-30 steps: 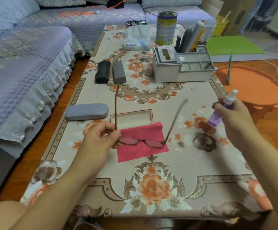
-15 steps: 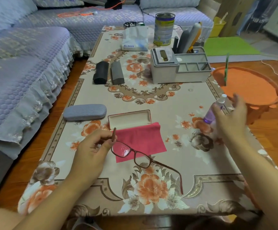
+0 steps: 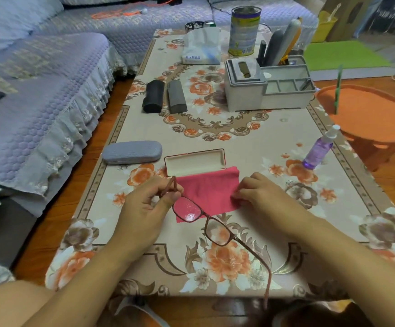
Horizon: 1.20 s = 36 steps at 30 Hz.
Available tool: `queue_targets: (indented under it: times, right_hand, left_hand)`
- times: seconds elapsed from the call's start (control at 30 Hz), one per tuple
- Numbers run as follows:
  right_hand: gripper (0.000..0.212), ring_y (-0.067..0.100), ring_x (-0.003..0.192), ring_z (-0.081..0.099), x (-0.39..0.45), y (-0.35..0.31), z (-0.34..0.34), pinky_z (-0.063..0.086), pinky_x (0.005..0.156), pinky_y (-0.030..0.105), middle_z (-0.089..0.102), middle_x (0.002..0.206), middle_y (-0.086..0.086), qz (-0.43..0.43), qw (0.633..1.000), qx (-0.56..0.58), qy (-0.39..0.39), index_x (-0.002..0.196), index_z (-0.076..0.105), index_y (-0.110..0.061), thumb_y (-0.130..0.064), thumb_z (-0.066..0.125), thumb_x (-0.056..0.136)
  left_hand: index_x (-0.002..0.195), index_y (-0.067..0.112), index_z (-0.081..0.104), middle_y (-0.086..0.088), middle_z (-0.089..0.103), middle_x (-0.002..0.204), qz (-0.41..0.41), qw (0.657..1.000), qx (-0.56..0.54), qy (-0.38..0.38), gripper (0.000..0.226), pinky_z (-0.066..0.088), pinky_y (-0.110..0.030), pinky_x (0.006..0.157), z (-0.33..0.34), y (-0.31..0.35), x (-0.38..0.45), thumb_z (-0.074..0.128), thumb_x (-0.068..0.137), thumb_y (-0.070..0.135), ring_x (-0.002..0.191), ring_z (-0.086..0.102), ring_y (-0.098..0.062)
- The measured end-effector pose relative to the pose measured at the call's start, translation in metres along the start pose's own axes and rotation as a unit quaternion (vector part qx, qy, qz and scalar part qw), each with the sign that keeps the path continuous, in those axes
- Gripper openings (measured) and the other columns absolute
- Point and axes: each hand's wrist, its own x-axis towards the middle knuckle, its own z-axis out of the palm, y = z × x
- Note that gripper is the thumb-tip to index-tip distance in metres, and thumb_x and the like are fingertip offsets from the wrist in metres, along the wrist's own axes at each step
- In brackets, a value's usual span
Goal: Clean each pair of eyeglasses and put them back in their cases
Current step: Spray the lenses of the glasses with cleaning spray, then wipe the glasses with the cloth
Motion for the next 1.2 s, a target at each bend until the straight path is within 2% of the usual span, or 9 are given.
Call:
queue_targets:
  times: [0.2, 0.33, 0.43, 0.53, 0.67, 0.8, 0.9, 1.0, 1.2]
  right_hand:
    - [0.010, 0.021, 0.082, 0.049, 0.004, -0.002, -0.007, 0.047, 0.073, 0.041, 0.063, 0.087, -0.007, 0.004, 1.000, 0.013, -0.005, 0.092, 0.070, -0.022, -0.024, 0.062, 0.096]
    - [0.027, 0.018, 0.094, 0.059, 0.015, -0.022, -0.054, 0.050, 0.084, 0.045, 0.067, 0.088, -0.002, 0.158, 0.957, 0.244, 0.024, 0.086, 0.062, -0.019, -0.037, 0.043, 0.092]
    - [0.022, 0.024, 0.078, 0.070, 0.021, -0.031, -0.107, 0.056, 0.073, 0.045, 0.072, 0.083, 0.011, 0.223, 0.896, 0.374, 0.085, 0.085, 0.064, -0.006, -0.019, 0.052, 0.098]
    - [0.027, 0.016, 0.063, 0.059, 0.015, -0.027, -0.147, 0.047, 0.064, 0.038, 0.067, 0.069, 0.005, 0.240, 0.919, 0.307, 0.064, 0.077, 0.062, -0.010, -0.025, 0.056, 0.098]
    - [0.027, 0.035, 0.079, 0.070, 0.004, -0.019, -0.156, 0.056, 0.081, 0.063, 0.073, 0.079, 0.007, 0.298, 0.911, 0.278, -0.057, 0.081, 0.068, -0.018, -0.040, 0.060, 0.095]
    - [0.027, 0.043, 0.100, 0.068, 0.004, -0.035, -0.135, 0.050, 0.096, 0.064, 0.074, 0.100, 0.019, 0.312, 0.854, 0.417, -0.012, 0.086, 0.065, -0.008, -0.033, 0.061, 0.096]
    - [0.020, 0.037, 0.108, 0.069, 0.005, -0.060, -0.112, 0.048, 0.104, 0.057, 0.073, 0.112, 0.017, 0.237, 0.807, 0.537, -0.065, 0.099, 0.066, -0.007, -0.025, 0.058, 0.098]
    - [0.018, 0.033, 0.108, 0.066, 0.005, -0.075, -0.090, 0.047, 0.105, 0.053, 0.072, 0.110, 0.013, 0.208, 0.805, 0.547, -0.102, 0.100, 0.070, -0.011, -0.022, 0.057, 0.102]
    - [0.018, 0.027, 0.088, 0.072, 0.011, -0.081, -0.074, 0.057, 0.090, 0.033, 0.074, 0.092, 0.016, 0.278, 0.731, 0.622, -0.043, 0.095, 0.071, 0.001, -0.013, 0.061, 0.095]
  left_hand:
    - [0.096, 0.032, 0.072, 0.007, 0.073, 0.096, -0.007, 1.000, -0.003, 0.003, 0.012, 0.053, -0.036, 0.087, 0.004, -0.003, 0.002, 0.068, 0.095, 0.021, 0.096, 0.067, -0.017]
    - [0.095, 0.035, 0.072, 0.008, 0.072, 0.095, 0.005, 1.000, -0.002, -0.012, 0.013, 0.052, -0.046, 0.088, 0.008, 0.000, 0.004, 0.068, 0.095, 0.023, 0.096, 0.066, -0.022]
    - [0.094, 0.031, 0.072, 0.007, 0.073, 0.094, 0.014, 1.000, -0.011, -0.019, 0.006, 0.053, -0.049, 0.088, 0.012, 0.005, 0.005, 0.067, 0.092, 0.031, 0.095, 0.066, -0.024]
    - [0.094, 0.031, 0.073, 0.006, 0.072, 0.093, 0.018, 0.999, -0.025, -0.033, 0.006, 0.054, -0.042, 0.086, 0.016, 0.012, 0.004, 0.068, 0.091, 0.029, 0.093, 0.066, -0.024]
    - [0.093, 0.029, 0.074, 0.008, 0.071, 0.093, 0.046, 0.997, -0.010, -0.054, 0.012, 0.052, -0.033, 0.082, 0.021, 0.021, 0.003, 0.069, 0.092, 0.019, 0.094, 0.065, -0.021]
    - [0.097, 0.029, 0.071, 0.007, 0.071, 0.096, 0.060, 0.995, -0.024, -0.070, 0.011, 0.055, -0.032, 0.084, 0.028, 0.024, 0.001, 0.062, 0.093, 0.026, 0.097, 0.067, -0.024]
    - [0.095, 0.029, 0.072, 0.005, 0.070, 0.094, 0.052, 0.994, -0.059, -0.075, 0.017, 0.055, -0.028, 0.085, 0.033, 0.024, -0.001, 0.066, 0.094, 0.013, 0.095, 0.068, -0.022]
    - [0.095, 0.024, 0.073, -0.001, 0.070, 0.093, 0.018, 0.994, -0.075, -0.082, 0.014, 0.055, -0.035, 0.084, 0.036, 0.018, -0.002, 0.064, 0.095, 0.012, 0.092, 0.066, -0.025]
    - [0.091, 0.031, 0.073, 0.006, 0.069, 0.087, -0.021, 0.992, -0.103, -0.076, 0.024, 0.052, -0.029, 0.080, 0.040, 0.017, 0.001, 0.065, 0.096, 0.009, 0.085, 0.063, -0.019]
